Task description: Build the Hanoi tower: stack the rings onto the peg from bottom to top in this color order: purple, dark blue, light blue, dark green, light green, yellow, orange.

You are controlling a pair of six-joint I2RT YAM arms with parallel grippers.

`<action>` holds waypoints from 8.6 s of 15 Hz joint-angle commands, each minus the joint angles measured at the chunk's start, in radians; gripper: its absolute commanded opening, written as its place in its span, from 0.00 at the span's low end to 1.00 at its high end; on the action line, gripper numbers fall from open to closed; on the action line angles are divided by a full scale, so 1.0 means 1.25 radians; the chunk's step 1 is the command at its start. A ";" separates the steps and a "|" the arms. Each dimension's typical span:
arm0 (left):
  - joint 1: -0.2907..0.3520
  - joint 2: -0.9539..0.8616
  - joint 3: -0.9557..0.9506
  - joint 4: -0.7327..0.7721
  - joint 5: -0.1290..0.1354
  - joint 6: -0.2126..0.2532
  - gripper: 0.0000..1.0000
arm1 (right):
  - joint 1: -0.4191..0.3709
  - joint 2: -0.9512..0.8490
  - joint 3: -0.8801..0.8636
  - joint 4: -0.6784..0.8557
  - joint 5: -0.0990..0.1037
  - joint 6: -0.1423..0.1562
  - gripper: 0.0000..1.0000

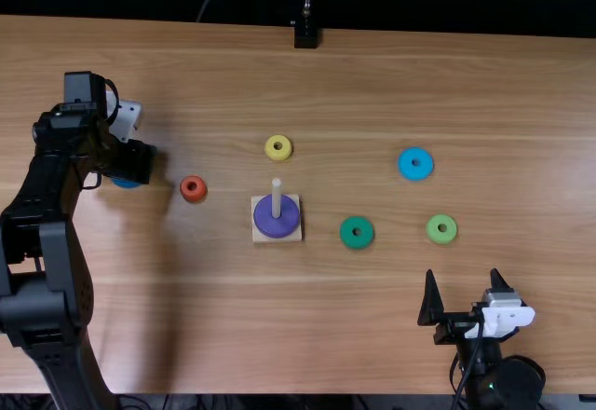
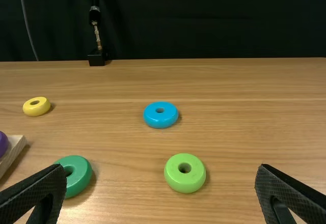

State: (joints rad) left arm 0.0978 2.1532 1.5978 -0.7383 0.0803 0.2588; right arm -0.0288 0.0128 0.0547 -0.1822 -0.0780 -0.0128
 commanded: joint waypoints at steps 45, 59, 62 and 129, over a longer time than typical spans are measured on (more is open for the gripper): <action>-0.494 -0.189 0.360 -0.409 0.002 -0.418 0.00 | -0.005 -0.010 -0.034 -0.066 -0.011 0.006 1.00; -0.496 -0.182 0.294 -0.402 0.002 -0.416 0.00 | -0.005 -0.010 -0.034 -0.066 -0.011 0.006 1.00; -0.494 -0.168 0.294 -0.403 0.002 -0.416 0.00 | -0.005 -0.010 -0.034 -0.066 -0.011 0.006 1.00; -0.113 -1.723 -1.278 0.248 -0.030 -0.172 1.00 | -0.005 -0.010 -0.034 -0.066 -0.011 0.006 1.00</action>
State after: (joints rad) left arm -0.0521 0.0116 0.0982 -0.3470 0.0128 -0.0013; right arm -0.0288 0.0128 0.0547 -0.1825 -0.0780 -0.0128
